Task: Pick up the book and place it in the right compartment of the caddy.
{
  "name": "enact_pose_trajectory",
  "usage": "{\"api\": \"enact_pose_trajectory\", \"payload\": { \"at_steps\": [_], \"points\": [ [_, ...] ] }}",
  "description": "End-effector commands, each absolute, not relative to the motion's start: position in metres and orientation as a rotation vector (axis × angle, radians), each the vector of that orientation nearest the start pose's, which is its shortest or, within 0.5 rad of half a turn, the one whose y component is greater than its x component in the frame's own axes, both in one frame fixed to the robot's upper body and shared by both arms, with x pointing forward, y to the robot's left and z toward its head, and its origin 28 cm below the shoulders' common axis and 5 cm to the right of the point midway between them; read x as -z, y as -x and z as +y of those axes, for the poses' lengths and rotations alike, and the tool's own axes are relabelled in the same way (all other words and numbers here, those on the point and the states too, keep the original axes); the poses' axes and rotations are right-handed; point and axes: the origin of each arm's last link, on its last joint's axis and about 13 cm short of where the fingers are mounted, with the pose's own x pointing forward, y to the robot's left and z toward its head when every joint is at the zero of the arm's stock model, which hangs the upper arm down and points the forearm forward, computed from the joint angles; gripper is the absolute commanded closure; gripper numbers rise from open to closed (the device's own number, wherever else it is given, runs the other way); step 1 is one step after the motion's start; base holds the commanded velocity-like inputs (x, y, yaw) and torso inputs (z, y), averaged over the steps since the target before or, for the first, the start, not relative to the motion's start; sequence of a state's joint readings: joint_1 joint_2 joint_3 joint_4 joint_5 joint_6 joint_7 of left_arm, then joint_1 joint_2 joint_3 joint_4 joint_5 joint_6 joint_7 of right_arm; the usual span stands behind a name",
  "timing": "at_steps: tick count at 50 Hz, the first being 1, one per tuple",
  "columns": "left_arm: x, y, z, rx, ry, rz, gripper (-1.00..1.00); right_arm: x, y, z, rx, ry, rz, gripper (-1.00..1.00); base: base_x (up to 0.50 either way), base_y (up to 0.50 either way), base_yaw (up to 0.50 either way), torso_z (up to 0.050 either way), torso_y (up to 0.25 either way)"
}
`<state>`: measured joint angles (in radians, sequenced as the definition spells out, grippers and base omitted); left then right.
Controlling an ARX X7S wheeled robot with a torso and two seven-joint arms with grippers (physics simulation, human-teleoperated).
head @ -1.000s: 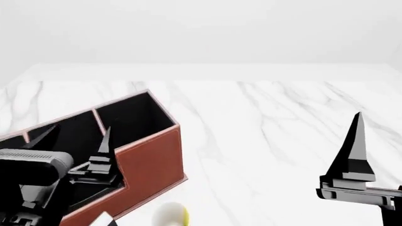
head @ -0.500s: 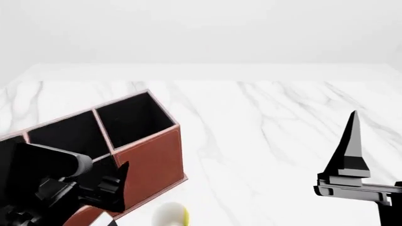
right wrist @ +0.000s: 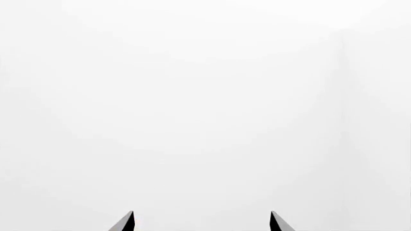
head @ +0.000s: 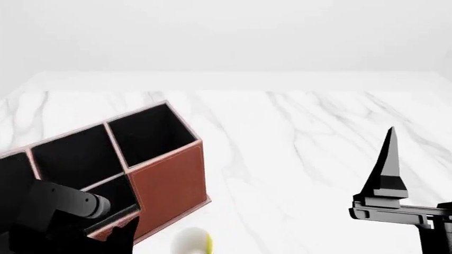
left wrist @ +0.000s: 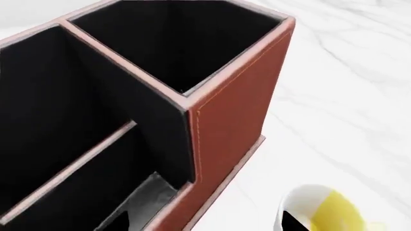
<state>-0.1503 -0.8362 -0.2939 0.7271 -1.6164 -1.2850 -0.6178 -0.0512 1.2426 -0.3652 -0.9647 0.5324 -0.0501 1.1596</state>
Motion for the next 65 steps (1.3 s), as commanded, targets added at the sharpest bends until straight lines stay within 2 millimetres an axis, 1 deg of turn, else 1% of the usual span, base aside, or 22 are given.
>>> {"api": "enact_pose_trajectory", "payload": {
  "at_steps": [1,8,33,45,65],
  "points": [
    [-0.178,-0.141,0.294,0.245,-0.085,0.596,-1.00,-0.189,-0.131,-0.147,0.149,0.165,-0.485,-1.00,0.00,0.00,0.00,0.000,0.000],
    [-0.168,-0.145,0.293,0.242,-0.094,0.629,-1.00,-0.189,-0.131,-0.147,0.149,0.165,-0.484,-1.00,0.00,0.00,0.00,0.000,0.000],
    [-0.151,-0.148,0.298,0.191,-0.151,0.683,-1.00,-0.187,-0.132,-0.147,0.152,0.170,-0.473,-1.00,0.00,0.00,0.00,0.000,0.000],
    [-0.143,-0.148,0.298,0.204,-0.161,0.709,-1.00,-0.186,-0.132,-0.147,0.151,0.173,-0.468,-1.00,0.00,0.00,0.00,0.000,0.000],
    [-0.129,-0.148,0.299,0.203,-0.139,0.764,-1.00,-0.184,-0.133,-0.148,0.153,0.178,-0.460,-1.00,0.00,0.00,0.00,0.000,0.000]
  ]
}}
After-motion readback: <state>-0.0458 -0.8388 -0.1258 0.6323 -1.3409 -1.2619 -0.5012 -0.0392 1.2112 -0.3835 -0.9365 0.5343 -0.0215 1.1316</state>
